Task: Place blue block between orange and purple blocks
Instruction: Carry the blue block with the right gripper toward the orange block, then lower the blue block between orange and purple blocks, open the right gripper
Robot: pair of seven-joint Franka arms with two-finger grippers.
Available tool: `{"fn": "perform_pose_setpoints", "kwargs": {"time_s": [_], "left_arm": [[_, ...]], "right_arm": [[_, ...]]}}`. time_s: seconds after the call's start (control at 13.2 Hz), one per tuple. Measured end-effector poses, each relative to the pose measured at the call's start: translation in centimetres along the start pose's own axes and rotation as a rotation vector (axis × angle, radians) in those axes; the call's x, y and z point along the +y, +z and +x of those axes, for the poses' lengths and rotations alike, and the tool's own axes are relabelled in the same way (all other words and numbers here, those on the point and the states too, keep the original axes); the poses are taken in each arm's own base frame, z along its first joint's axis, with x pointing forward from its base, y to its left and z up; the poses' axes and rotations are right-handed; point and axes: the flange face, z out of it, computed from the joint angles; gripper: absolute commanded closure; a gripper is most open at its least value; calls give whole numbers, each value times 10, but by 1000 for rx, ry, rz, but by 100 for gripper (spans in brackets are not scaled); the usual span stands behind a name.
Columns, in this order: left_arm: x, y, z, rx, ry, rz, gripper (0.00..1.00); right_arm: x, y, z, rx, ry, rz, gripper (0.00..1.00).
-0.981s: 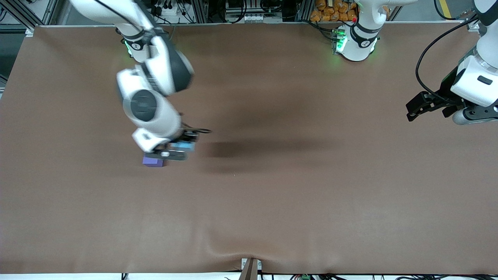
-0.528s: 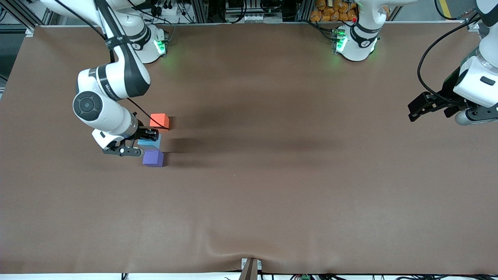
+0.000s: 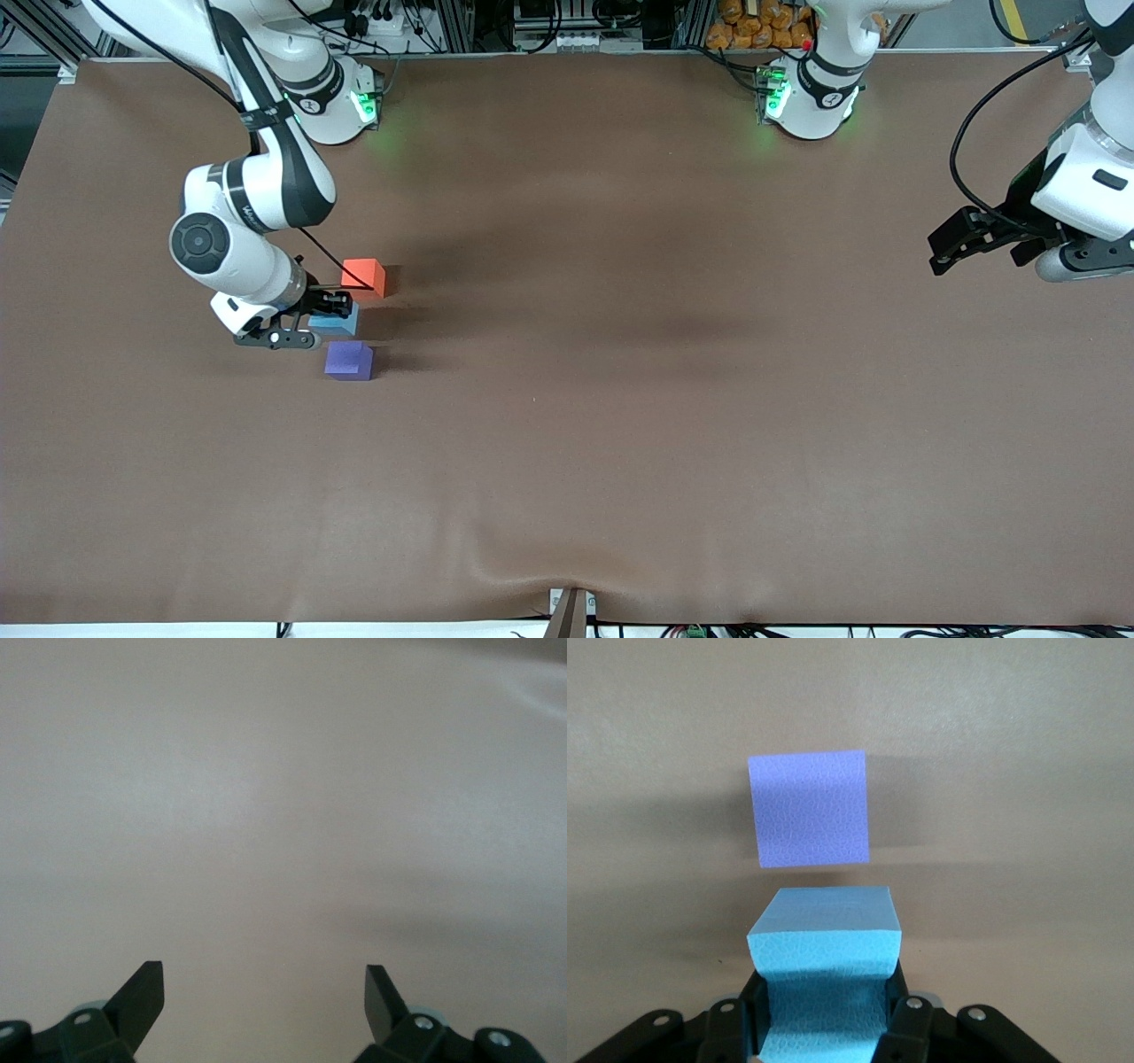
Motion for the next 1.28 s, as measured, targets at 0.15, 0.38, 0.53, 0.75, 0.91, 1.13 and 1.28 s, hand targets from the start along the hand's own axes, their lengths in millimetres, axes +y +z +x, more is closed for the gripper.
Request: {"fn": "perform_pose_setpoints", "kwargs": {"time_s": [0.15,0.38,0.53,0.75,0.91,1.13,1.28], "left_arm": [[0,1,0,-2,1,0,0],[0,1,0,-2,4,0,0],[0,1,0,-3,20,1,0],[0,1,0,-3,27,1,0],[-1,2,0,-3,25,1,0],[-7,6,1,-11,15,4,0],[-13,8,2,-15,6,6,0]], "right_arm": [[-2,3,-2,-4,-4,-1,100],[-6,7,-6,-9,-13,-2,100],[-7,12,-8,2,-17,0,100],[-10,25,-13,3,-25,0,100],[-11,34,-15,21,-28,3,100],[-12,49,-16,21,-30,3,100],[-13,57,-15,20,-30,3,100]]}}
